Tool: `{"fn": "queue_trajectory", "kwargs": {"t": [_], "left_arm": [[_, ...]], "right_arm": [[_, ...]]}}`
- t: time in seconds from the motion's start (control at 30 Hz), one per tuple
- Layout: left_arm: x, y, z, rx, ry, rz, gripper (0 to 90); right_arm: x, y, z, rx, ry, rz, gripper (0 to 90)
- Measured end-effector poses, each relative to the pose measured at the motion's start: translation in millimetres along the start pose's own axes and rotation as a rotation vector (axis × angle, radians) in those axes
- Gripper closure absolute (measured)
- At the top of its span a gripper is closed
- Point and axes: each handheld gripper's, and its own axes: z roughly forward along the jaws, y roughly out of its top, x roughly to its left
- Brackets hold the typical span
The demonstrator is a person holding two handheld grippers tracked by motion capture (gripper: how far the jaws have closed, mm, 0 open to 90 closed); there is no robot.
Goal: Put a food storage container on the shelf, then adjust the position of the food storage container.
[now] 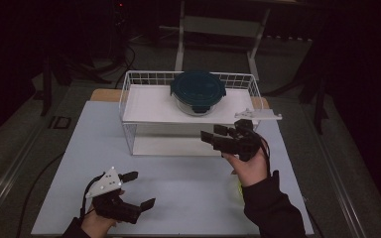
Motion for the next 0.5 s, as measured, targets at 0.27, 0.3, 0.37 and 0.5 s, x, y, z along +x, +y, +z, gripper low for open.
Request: {"fn": "queue_trajectory", "kwargs": {"t": [0.27, 0.3, 0.37, 0.5], "left_arm": [[2.4, -6.0, -2.2, -0.019, 0.006, -0.017, 0.0], [2.4, -6.5, -2.2, -0.020, 0.008, -0.015, 0.0], [2.6, -7.6, -1.7, -0.018, 0.011, -0.013, 0.0], [2.3, -8.9, 0.1, -0.013, 0.011, -0.005, 0.0]], "right_arm": [[-7.0, -19.2, -22.8, -0.047, 0.006, -0.053, 13.9], [-8.4, -21.1, -25.9, -0.052, 0.008, -0.061, 14.0], [-11.5, -24.8, -31.2, -0.057, -0.007, -0.087, 14.1], [-21.3, -33.0, -43.9, -0.073, -0.032, -0.115, 14.3]]}}
